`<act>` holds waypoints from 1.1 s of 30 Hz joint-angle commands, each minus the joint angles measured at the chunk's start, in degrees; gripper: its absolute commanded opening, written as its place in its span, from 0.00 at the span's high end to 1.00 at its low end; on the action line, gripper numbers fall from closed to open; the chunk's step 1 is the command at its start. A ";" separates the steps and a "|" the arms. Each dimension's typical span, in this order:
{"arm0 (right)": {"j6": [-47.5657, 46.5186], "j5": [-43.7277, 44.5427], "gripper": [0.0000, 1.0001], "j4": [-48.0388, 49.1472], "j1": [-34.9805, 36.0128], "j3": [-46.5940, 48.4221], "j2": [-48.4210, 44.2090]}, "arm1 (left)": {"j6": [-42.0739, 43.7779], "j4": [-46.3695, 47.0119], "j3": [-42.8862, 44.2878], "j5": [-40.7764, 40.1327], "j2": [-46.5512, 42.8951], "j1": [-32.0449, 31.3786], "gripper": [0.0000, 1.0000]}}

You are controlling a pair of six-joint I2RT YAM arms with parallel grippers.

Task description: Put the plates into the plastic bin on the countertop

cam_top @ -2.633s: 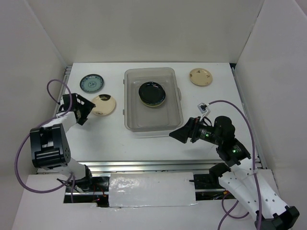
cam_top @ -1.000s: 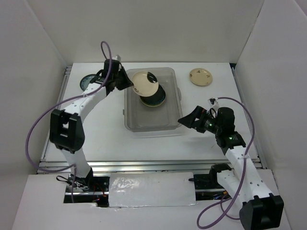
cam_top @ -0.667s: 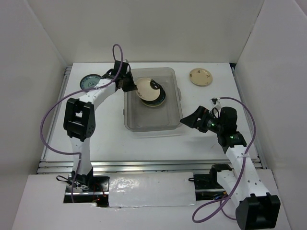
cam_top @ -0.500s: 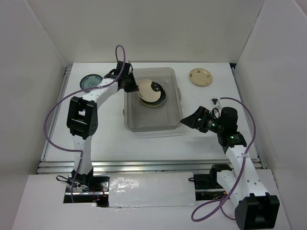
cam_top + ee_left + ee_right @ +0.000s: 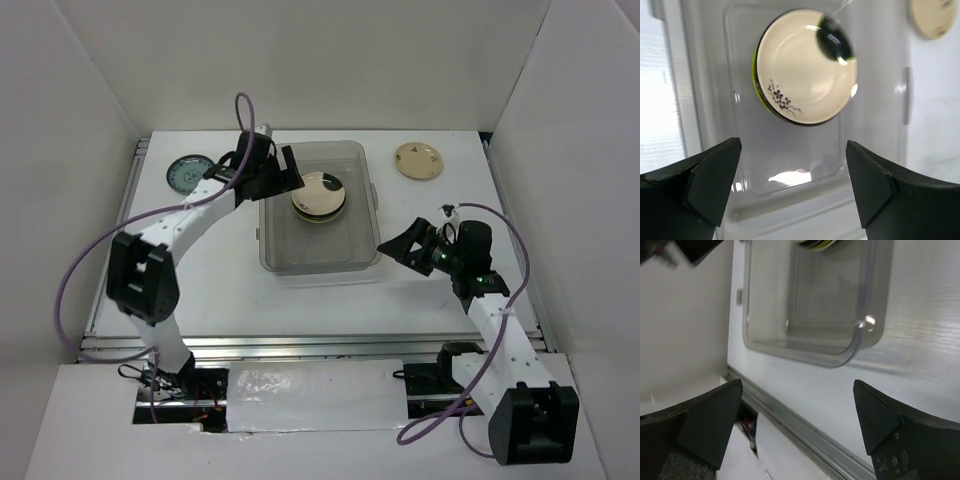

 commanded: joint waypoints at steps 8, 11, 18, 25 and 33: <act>21.29 23.31 0.00 26.24 -10.24 4.24 29.30 | -4.17 -0.08 -24.68 -11.38 -37.32 -2.87 0.01; 23.40 21.30 0.00 28.72 -12.18 16.59 44.42 | -3.91 -1.48 -31.36 -10.85 -45.15 -3.05 0.01; 25.34 20.05 0.05 19.97 -13.32 43.16 70.52 | -4.35 -3.16 -42.52 -9.18 -53.62 -1.91 0.01; 29.38 21.02 0.13 -1.05 -13.33 71.02 87.77 | -3.12 0.70 -45.44 -5.84 -51.43 -0.33 0.01; 29.03 25.85 0.41 -5.02 -12.89 76.85 90.77 | -1.98 1.76 -44.30 -2.94 -48.17 4.15 0.01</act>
